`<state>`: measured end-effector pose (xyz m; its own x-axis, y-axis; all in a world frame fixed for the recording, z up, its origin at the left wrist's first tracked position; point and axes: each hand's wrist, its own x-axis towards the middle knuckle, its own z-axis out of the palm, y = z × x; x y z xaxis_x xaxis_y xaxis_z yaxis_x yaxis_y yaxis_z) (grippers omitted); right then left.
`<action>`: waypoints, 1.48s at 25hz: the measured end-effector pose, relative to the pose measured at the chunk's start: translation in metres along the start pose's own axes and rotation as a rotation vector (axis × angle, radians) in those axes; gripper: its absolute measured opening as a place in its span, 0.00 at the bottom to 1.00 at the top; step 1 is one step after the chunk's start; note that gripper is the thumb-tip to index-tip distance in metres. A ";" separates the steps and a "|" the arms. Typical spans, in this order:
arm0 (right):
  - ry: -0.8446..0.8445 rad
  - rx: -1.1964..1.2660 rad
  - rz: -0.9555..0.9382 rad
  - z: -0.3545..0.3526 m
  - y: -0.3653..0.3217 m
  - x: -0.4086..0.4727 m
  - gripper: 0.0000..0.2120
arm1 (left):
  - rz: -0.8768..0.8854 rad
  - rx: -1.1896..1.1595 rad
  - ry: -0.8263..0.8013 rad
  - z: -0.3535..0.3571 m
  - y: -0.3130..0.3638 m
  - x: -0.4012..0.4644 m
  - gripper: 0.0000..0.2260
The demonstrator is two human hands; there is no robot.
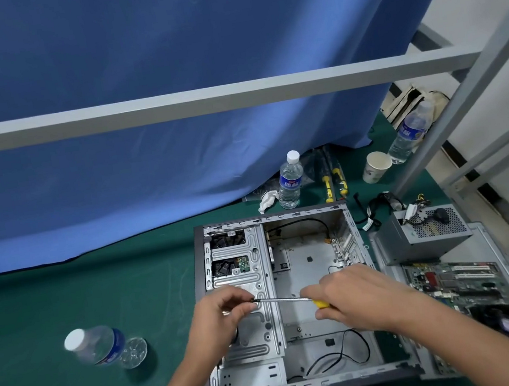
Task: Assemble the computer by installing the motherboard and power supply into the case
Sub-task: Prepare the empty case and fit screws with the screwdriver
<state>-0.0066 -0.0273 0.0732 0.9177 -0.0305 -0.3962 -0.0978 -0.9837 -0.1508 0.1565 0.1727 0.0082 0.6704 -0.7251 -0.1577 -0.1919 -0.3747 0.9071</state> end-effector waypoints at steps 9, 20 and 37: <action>-0.328 0.454 0.144 -0.056 -0.005 0.024 0.20 | 0.064 0.321 -0.204 -0.011 -0.014 0.012 0.01; 0.365 1.162 0.436 -0.050 0.010 0.036 0.10 | -0.057 0.248 -0.205 0.001 -0.032 0.031 0.08; 0.250 0.456 0.121 -0.087 0.007 0.090 0.17 | -0.105 0.532 -0.057 0.040 -0.028 0.097 0.04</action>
<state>0.1090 -0.0528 0.1156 0.9478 -0.2352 -0.2154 -0.3151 -0.7953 -0.5179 0.1982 0.0895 -0.0478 0.6686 -0.6925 -0.2710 -0.4721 -0.6768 0.5649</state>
